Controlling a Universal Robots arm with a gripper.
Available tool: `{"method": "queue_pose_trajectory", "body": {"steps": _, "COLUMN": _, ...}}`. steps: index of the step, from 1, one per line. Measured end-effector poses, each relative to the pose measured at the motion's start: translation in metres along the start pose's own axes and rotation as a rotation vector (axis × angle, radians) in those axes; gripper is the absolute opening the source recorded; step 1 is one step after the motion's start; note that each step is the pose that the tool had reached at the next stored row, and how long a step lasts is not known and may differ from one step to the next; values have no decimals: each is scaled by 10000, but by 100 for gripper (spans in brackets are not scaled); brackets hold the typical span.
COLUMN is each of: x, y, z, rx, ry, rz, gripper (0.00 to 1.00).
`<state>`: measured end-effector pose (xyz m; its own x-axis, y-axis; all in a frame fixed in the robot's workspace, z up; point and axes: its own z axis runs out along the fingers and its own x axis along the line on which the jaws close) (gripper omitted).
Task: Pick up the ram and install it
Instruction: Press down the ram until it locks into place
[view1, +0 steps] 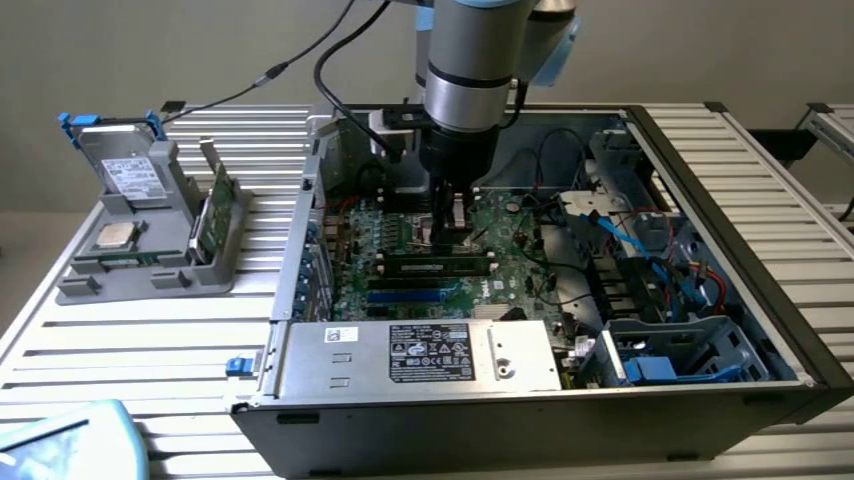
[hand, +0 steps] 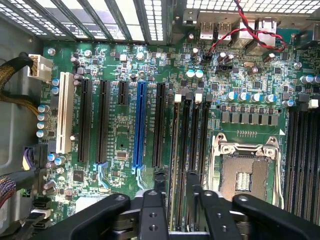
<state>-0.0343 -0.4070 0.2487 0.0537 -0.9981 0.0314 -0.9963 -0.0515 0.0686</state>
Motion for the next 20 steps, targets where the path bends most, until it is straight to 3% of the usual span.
{"method": "queue_pose_trajectory", "body": {"steps": 1, "x": 0, "y": 0, "z": 0, "rx": 0, "ry": 0, "rz": 0, "gripper": 25}}
{"method": "queue_pose_trajectory", "body": {"steps": 3, "x": 0, "y": 0, "z": 0, "rx": 0, "ry": 0, "rz": 0, "gripper": 13}}
{"method": "queue_pose_trajectory", "body": {"steps": 6, "x": 1, "y": -7, "z": -1, "rx": 0, "ry": 1, "rz": -1, "gripper": 11}}
{"method": "queue_pose_trajectory", "body": {"steps": 14, "x": 27, "y": -340, "z": -22, "rx": -3, "ry": -9, "rz": 0, "gripper": 11}}
{"method": "queue_pose_trajectory", "body": {"steps": 20, "x": 26, "y": -355, "z": 45, "rx": -3, "ry": -12, "rz": 25, "gripper": 11}}
